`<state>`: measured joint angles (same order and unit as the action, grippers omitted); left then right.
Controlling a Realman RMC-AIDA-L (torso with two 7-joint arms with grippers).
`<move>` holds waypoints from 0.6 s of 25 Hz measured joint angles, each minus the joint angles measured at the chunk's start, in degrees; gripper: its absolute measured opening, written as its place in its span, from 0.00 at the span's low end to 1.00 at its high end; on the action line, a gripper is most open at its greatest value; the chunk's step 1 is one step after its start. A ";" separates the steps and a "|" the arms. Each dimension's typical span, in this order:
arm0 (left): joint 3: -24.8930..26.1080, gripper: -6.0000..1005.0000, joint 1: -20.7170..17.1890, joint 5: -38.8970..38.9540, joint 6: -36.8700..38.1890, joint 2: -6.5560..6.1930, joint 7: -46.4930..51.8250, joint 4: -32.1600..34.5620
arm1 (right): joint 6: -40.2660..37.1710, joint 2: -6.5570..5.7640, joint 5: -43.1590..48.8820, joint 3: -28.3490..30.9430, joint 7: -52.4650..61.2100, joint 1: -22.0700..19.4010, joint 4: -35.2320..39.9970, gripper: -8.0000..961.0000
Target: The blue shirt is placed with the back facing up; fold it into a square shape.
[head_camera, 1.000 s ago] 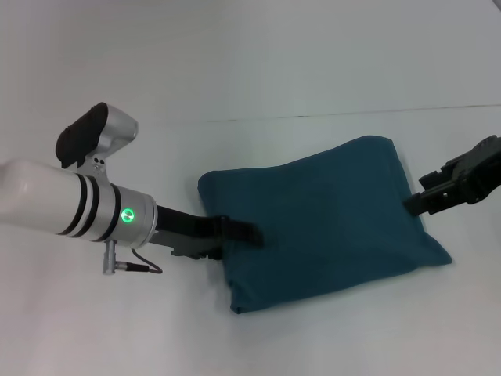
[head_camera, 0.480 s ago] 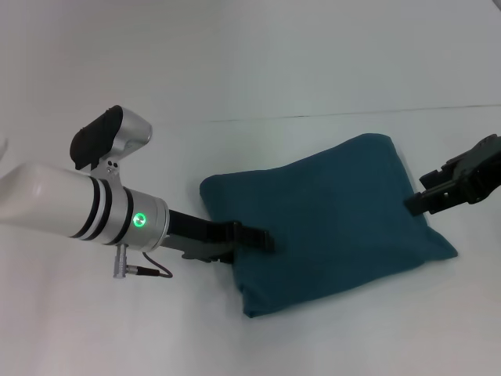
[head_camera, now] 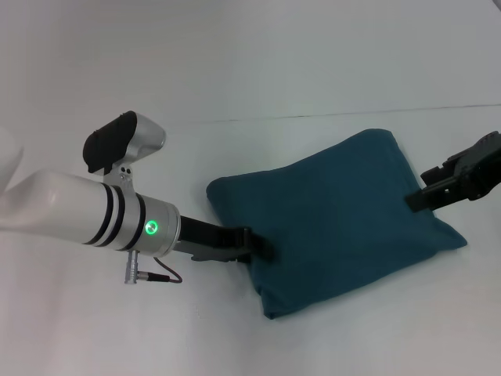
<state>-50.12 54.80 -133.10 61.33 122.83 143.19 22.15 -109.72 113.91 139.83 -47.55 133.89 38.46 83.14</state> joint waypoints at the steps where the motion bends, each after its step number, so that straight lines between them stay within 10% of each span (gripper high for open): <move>1: -0.03 0.53 0.03 -0.08 -0.12 0.13 -0.14 0.03 | 0.03 0.00 0.00 0.01 0.00 -0.05 0.00 0.62; 15: 0.09 0.13 -1.64 -0.16 -1.07 -0.12 -1.46 1.25 | 0.74 0.00 0.00 0.01 0.02 -0.16 -0.12 0.63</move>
<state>-50.03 53.17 -133.26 60.26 122.71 141.73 23.39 -108.98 113.91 139.83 -47.55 133.91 38.30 83.02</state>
